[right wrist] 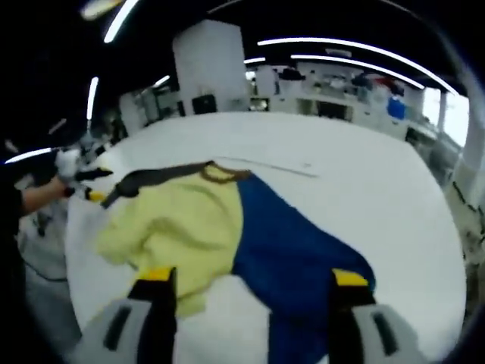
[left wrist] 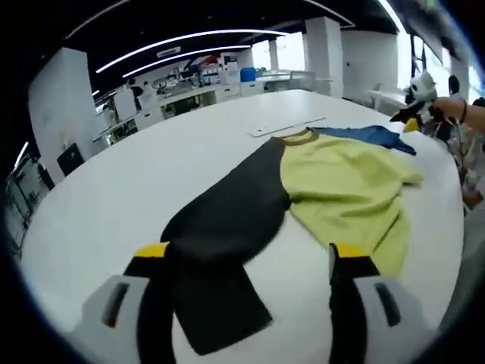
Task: Fold the garment on the visible template until the final outline fits inside the template.
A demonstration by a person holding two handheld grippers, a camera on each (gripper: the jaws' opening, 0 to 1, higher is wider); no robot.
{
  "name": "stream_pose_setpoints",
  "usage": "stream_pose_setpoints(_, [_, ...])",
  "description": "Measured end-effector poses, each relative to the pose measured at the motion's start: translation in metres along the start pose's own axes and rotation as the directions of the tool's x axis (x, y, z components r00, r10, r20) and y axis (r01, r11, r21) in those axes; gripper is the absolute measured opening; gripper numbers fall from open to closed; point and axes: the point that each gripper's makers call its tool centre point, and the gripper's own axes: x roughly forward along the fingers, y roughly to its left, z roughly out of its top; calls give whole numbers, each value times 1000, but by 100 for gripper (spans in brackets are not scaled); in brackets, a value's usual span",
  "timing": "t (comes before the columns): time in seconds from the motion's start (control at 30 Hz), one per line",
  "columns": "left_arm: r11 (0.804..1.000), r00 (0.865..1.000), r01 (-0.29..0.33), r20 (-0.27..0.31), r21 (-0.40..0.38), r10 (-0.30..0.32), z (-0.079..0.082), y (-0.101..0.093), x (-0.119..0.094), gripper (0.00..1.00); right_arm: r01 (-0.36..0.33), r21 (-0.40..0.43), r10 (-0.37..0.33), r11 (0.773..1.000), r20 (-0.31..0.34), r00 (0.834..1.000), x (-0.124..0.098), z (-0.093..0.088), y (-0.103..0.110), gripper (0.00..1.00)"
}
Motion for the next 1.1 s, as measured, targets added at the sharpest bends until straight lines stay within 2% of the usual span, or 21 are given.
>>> stream_pose_setpoints(0.17, [998,998,57,11,-15,-57,-4,-21,-7,84,-85,-72,83,994,-33,996,-2,-12,33,83])
stream_pose_setpoints(0.3, [996,995,92,45,9,-92,-2,-37,-14,84,-146,-109,141,983,-50,989,-2,-20,55,82])
stream_pose_setpoints(0.5, [992,990,130,56,2,-130,-8,-51,-21,76,-280,-234,264,931,-97,960,-2,-38,88,74])
stream_pose_setpoints(0.63, [980,980,198,36,-14,-198,-16,-81,-27,63,-298,-267,274,917,-123,954,0,-50,97,64])
stream_pose_setpoints(0.73, [977,976,215,31,-2,-215,-18,-97,-31,60,-296,-292,265,910,-141,954,4,-58,98,59])
stream_pose_setpoints(0.9, [968,968,250,8,-16,-250,-29,-116,-28,48,-288,-312,249,905,-158,956,11,-67,93,41])
stream_pose_setpoints(1.1, [959,959,282,0,-33,-282,-36,-130,-21,40,-304,-361,256,882,-177,950,17,-70,93,37])
